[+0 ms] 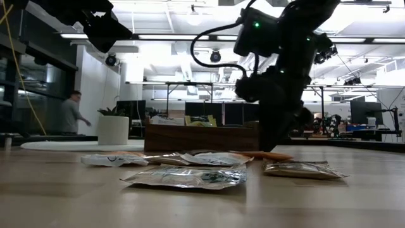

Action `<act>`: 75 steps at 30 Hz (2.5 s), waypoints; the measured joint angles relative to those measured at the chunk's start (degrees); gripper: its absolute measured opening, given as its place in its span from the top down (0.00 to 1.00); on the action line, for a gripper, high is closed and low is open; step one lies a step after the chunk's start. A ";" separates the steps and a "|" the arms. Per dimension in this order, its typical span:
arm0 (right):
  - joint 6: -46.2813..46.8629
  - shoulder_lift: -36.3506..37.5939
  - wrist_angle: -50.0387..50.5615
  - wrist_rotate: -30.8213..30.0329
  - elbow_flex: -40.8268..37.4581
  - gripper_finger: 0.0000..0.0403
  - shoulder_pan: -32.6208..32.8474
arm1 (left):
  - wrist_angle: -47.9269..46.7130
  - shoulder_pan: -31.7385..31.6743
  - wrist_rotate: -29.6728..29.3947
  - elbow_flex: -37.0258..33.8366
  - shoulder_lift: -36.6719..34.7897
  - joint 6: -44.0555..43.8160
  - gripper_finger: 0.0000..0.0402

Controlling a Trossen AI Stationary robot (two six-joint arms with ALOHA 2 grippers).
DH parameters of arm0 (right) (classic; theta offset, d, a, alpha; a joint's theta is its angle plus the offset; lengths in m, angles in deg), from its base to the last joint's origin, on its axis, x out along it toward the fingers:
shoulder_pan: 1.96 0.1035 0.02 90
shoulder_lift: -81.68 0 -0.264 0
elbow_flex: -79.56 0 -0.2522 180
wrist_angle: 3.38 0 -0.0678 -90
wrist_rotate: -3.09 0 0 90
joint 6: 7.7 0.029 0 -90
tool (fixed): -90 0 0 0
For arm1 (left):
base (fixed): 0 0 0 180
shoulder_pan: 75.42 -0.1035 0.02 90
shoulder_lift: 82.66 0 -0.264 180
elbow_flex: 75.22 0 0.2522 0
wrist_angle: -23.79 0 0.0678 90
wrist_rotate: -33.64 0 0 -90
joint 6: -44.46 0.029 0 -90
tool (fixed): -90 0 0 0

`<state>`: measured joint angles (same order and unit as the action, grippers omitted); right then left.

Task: Pick & Place Tea
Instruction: Put the white tea bag into the left section of the wooden organizer

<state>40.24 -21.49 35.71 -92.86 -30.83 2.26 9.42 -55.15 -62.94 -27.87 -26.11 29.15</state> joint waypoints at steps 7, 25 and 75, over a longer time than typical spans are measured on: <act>-0.40 4.16 -0.84 -2.07 0.09 1.00 0.41 | 0.00 0.00 -0.01 0.00 0.00 0.00 0.38; -4.46 3.98 -2.30 0.39 0.13 0.58 0.48 | -0.02 0.00 -0.03 0.00 -0.02 0.00 0.38; 7.22 -3.91 -1.98 -0.06 0.59 0.56 -0.20 | -1.09 0.00 0.56 0.00 -0.02 -1.33 0.38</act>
<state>47.46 -25.41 33.73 -92.92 -30.24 2.06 8.34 -55.15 -62.39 -27.87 -26.13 27.82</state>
